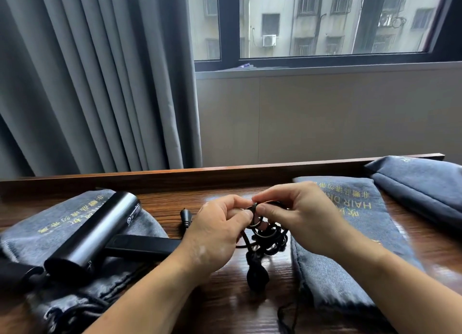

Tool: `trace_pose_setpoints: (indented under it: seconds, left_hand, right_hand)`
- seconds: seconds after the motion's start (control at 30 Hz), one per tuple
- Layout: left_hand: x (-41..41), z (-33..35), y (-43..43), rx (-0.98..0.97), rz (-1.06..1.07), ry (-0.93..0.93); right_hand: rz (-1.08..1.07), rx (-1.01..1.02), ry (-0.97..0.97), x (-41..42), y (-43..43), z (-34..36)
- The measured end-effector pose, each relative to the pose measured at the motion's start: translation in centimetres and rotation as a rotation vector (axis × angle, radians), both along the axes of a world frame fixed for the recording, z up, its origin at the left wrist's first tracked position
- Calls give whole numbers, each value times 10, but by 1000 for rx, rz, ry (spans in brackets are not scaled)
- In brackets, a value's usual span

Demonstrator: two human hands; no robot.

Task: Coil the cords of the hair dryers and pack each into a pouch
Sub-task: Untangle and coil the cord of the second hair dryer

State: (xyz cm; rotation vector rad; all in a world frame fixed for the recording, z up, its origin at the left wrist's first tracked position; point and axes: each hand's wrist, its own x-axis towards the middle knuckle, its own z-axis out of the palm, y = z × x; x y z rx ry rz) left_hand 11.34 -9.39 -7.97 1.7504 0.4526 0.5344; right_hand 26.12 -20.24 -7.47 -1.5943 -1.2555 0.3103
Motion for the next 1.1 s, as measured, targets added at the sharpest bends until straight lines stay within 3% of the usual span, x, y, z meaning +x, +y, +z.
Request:
trace_pose_setpoints:
  seconds: [0.13, 0.27, 0.43, 0.53, 0.7, 0.83, 0.93, 1.1]
  left_hand:
    - [-6, 2, 12, 142, 32, 60]
    - [-9, 7, 15, 41, 84, 0]
    - [-1, 2, 10, 23, 263, -72]
    - [4, 0, 8, 78, 320, -39]
    - [-4, -2, 13, 627, -3, -15]
    - [-8, 2, 14, 800, 130, -117]
    - [-8, 7, 7, 678, 272, -107]
    - [-2, 11, 8, 314, 469, -6]
  right_hand:
    - [33, -18, -49, -2, -1, -1]
    - [110, -69, -98, -2, 1, 0]
    - [320, -101, 130, -1, -1, 1]
    - [275, -111, 59, -1, 0, 2]
    - [177, -27, -6, -1, 2, -1]
    - [202, 2, 61, -1, 1, 4]
    - [279, -5, 129, -4, 0, 8]
    - [271, -60, 37, -7, -2, 4]
